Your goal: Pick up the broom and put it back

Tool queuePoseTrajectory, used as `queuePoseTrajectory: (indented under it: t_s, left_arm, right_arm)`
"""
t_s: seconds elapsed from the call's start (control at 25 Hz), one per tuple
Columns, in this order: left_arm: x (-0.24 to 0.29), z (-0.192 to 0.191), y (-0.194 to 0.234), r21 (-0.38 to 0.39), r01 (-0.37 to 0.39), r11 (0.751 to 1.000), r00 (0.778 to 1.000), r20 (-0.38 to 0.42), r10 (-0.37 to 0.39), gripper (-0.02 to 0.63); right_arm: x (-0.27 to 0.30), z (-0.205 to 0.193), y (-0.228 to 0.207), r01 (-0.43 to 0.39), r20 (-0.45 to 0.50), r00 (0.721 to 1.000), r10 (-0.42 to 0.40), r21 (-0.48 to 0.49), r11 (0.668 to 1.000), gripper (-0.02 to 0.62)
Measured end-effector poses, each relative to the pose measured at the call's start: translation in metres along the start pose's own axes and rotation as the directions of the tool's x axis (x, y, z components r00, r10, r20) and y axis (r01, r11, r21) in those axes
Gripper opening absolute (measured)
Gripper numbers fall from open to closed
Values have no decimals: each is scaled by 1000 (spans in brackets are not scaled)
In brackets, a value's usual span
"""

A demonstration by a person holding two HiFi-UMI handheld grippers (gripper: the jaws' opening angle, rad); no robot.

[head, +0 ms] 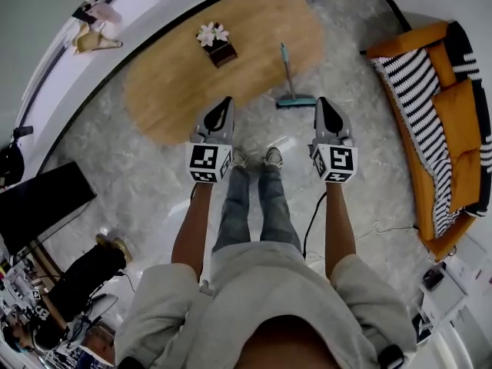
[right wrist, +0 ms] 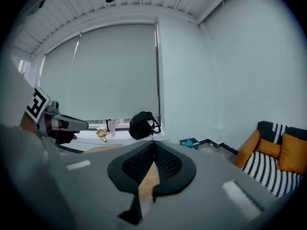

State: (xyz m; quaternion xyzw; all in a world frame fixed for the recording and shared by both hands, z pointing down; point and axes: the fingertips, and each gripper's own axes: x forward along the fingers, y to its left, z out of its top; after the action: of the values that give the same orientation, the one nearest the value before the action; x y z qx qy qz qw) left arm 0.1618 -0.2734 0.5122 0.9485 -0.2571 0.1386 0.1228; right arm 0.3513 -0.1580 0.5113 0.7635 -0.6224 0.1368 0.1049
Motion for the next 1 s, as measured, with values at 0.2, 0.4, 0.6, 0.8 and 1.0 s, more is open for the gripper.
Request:
queuePoseTrajectory:
  t_s: [0.2, 0.4, 0.6, 0.8, 1.0]
  left_arm:
    - [15, -30, 22, -36, -22, 999, 1000, -11, 21, 2]
    - [26, -64, 38, -70, -50, 996, 998, -38, 48, 2]
    - [33, -88, 42, -91, -70, 993, 996, -59, 65, 2]
    - [40, -105, 42, -101, -69, 993, 996, -68, 62, 2]
    - [44, -111, 40, -109, -75, 991, 995, -67, 68, 2]
  right_arm:
    - [21, -33, 1, 3, -33, 999, -3, -2, 1000, 2]
    - [33, -68, 1, 2, -75, 997, -2, 1, 1000, 3]
    - [40, -101, -2, -3, -118, 993, 4, 13, 1000, 3]
    - [48, -124, -4, -6, -145, 989, 8, 10, 1000, 5]
    - [64, -129, -2, -27, -132, 991, 28, 8, 1000, 37]
